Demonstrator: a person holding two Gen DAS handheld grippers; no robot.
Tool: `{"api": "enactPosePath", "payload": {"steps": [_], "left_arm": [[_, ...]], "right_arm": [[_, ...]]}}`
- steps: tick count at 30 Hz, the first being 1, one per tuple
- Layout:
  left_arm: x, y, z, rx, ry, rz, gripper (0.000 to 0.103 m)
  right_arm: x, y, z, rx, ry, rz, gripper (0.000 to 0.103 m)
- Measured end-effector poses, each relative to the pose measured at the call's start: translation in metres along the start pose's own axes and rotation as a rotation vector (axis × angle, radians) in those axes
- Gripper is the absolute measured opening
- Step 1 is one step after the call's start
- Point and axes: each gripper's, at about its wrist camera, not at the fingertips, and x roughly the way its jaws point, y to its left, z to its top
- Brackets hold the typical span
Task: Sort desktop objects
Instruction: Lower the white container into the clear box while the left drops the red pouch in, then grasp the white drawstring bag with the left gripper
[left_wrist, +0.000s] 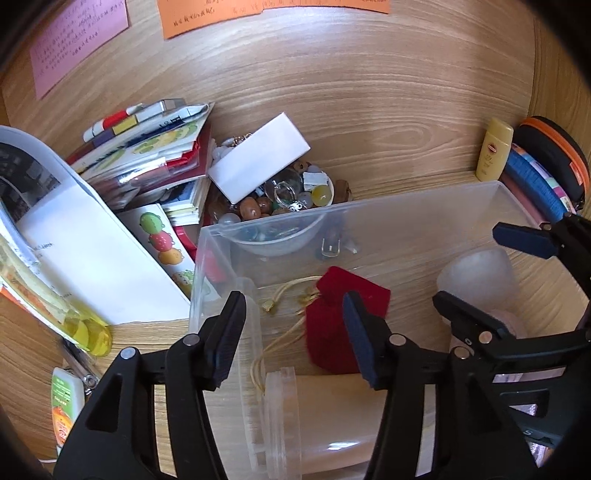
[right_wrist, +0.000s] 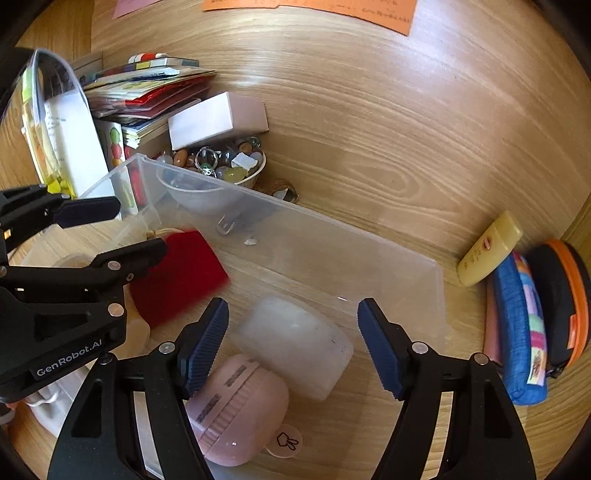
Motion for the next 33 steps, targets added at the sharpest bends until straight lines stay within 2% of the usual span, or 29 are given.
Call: {"api": "enactPosePath", "payload": {"steps": [4, 6, 9, 12, 17, 21, 24, 30, 33], "left_arm": [[-0.004, 0.003, 0.002, -0.035, -0.005, -0.069, 0.062], [-0.009, 0.005, 0.002, -0.047, -0.013, -0.095, 0.065], [-0.027, 0.013, 0.0, -0.078, -0.056, -0.105, 0.082], [-0.044, 0.019, 0.002, -0.101, -0.094, -0.16, 0.09], [-0.08, 0.029, -0.003, -0.087, -0.163, -0.127, 0.094], [-0.106, 0.039, -0.022, -0.059, -0.186, -0.088, 0.095], [-0.114, 0.048, -0.039, -0.058, -0.175, -0.087, 0.098], [-0.095, 0.051, -0.066, -0.112, -0.08, -0.158, 0.098], [-0.092, 0.048, -0.079, -0.116, -0.057, -0.144, 0.098]], "right_arm": [[-0.012, -0.002, 0.002, -0.011, -0.035, -0.004, 0.07], [-0.025, -0.008, 0.004, -0.003, -0.077, -0.008, 0.076], [-0.042, -0.016, 0.005, 0.008, -0.127, -0.016, 0.08], [-0.057, -0.027, 0.005, 0.048, -0.159, 0.018, 0.082], [-0.085, -0.033, -0.002, 0.069, -0.214, 0.031, 0.086], [-0.11, -0.03, -0.016, 0.033, -0.26, -0.007, 0.088], [-0.122, -0.03, -0.031, 0.014, -0.275, -0.031, 0.088], [-0.127, -0.026, -0.062, -0.002, -0.237, -0.056, 0.089], [-0.127, -0.019, -0.078, -0.02, -0.214, -0.074, 0.089]]}}
